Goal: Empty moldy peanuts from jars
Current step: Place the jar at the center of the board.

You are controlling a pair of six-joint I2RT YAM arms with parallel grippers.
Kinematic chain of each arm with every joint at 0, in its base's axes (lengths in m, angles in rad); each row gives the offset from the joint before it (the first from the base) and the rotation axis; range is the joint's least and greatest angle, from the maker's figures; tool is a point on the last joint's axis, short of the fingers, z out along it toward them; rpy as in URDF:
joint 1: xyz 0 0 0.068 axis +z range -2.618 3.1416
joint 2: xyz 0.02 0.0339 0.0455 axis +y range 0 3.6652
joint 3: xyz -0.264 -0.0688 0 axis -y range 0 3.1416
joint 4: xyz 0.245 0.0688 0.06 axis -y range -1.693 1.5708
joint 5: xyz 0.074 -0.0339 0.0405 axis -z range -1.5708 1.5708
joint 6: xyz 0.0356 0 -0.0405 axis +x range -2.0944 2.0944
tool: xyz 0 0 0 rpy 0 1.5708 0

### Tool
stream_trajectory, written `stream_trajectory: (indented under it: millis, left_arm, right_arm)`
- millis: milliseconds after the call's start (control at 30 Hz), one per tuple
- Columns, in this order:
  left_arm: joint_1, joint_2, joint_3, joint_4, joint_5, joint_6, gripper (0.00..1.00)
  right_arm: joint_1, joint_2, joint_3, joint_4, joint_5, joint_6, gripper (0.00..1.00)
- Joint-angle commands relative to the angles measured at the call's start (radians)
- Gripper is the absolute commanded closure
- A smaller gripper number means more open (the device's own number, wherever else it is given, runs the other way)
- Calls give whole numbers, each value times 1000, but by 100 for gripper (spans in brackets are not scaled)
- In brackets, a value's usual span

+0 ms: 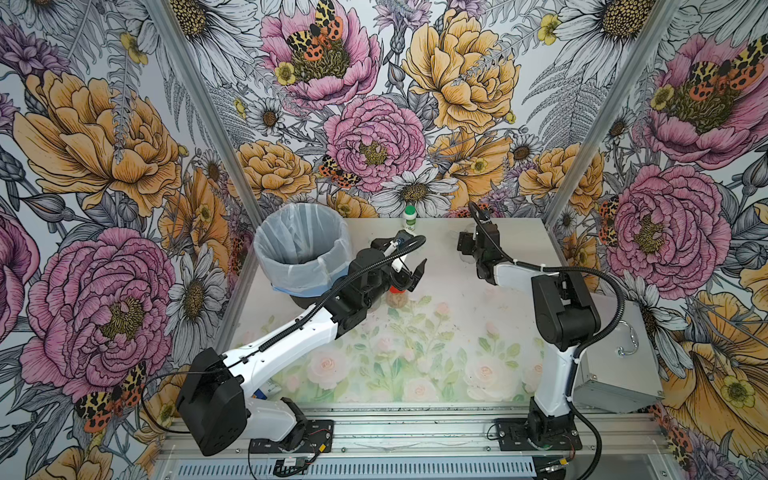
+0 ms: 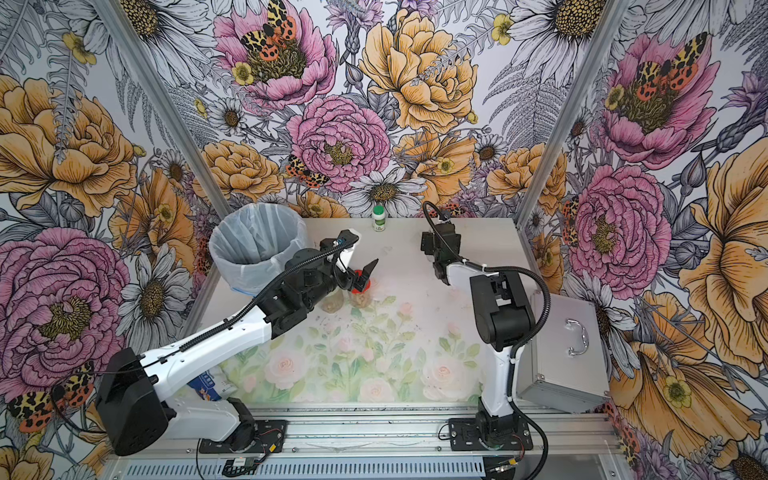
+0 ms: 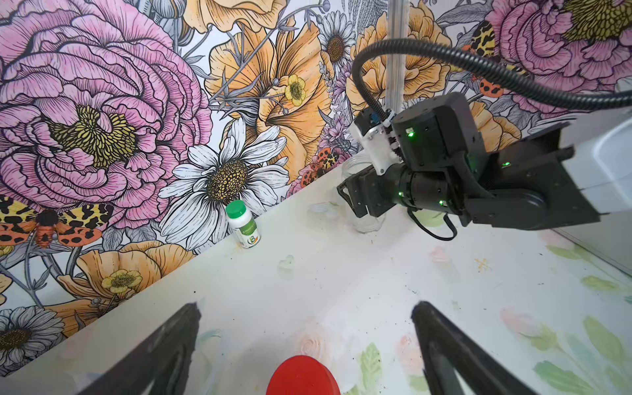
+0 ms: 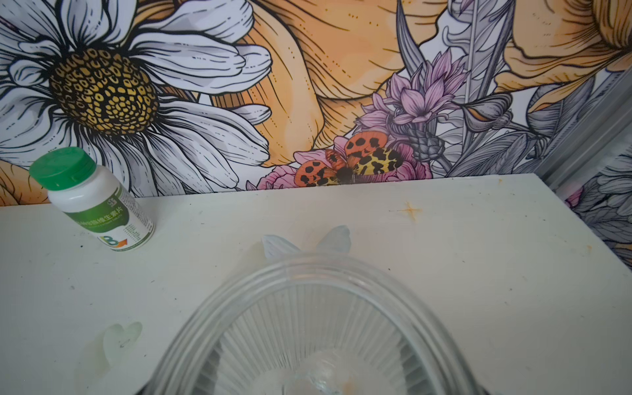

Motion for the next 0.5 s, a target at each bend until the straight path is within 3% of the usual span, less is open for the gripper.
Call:
stream_trajectory:
  millis: [0,233,467]
  left_arm:
    - [-1,-40,-9,42,-2,5,1]
    - [0,-62,-6,46,3,16,1]
    - [2,-63,-4,55,3,22,1]
  right_arm:
    - [-5,38,57,18,22,19,34]
    - [-6,58,45,53,33,23,32]
    - [-7,79,90,-6,23,20,17]
